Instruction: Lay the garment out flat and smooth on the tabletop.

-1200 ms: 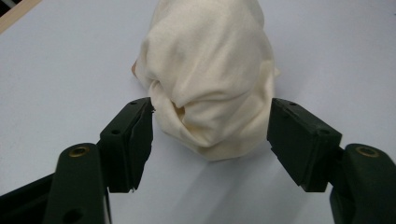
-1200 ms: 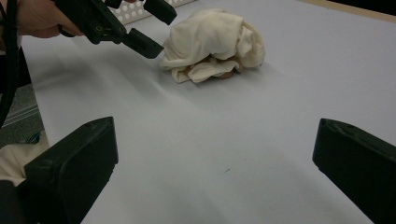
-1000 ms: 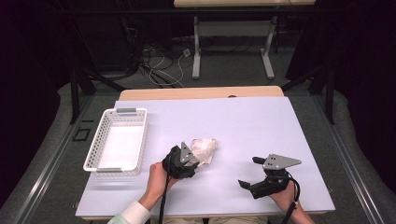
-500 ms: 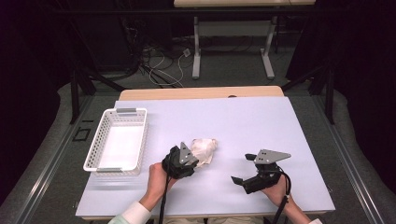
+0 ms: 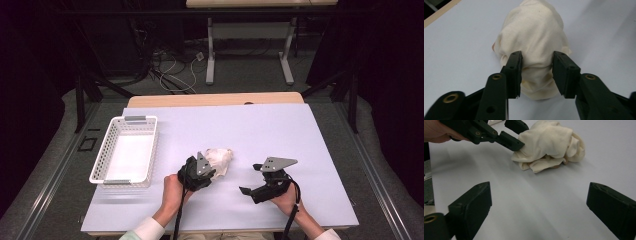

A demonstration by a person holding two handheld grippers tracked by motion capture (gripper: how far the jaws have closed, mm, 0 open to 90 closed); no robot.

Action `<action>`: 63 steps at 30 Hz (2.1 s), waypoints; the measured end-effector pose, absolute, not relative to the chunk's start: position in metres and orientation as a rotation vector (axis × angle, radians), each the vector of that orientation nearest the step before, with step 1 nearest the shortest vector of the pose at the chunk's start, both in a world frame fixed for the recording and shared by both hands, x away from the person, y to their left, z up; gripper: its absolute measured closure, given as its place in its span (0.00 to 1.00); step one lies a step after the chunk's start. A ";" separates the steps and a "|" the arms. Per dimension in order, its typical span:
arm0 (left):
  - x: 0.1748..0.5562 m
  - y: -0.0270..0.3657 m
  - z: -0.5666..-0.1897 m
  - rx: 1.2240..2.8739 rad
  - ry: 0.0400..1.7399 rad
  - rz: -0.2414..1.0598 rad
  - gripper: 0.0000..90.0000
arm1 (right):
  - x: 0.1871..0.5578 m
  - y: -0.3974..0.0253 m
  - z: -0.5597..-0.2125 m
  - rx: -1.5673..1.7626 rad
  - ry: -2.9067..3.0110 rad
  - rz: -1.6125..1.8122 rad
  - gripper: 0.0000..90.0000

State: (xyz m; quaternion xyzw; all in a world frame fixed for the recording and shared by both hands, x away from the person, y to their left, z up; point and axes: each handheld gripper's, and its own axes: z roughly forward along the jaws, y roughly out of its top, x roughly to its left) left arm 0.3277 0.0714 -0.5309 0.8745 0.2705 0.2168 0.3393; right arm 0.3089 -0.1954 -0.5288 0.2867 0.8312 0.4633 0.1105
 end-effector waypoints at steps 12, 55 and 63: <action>0.332 0.076 -0.534 2.255 0.737 0.528 0.83 | 0.318 -0.176 -0.533 0.804 2.471 1.267 0.40; 0.340 0.099 -0.531 2.193 0.822 0.492 0.92 | 0.350 -0.122 -0.551 0.830 2.503 1.101 0.99; 0.341 0.103 -0.530 2.188 0.828 0.504 0.92 | 0.349 -0.126 -0.547 0.816 2.502 1.102 0.99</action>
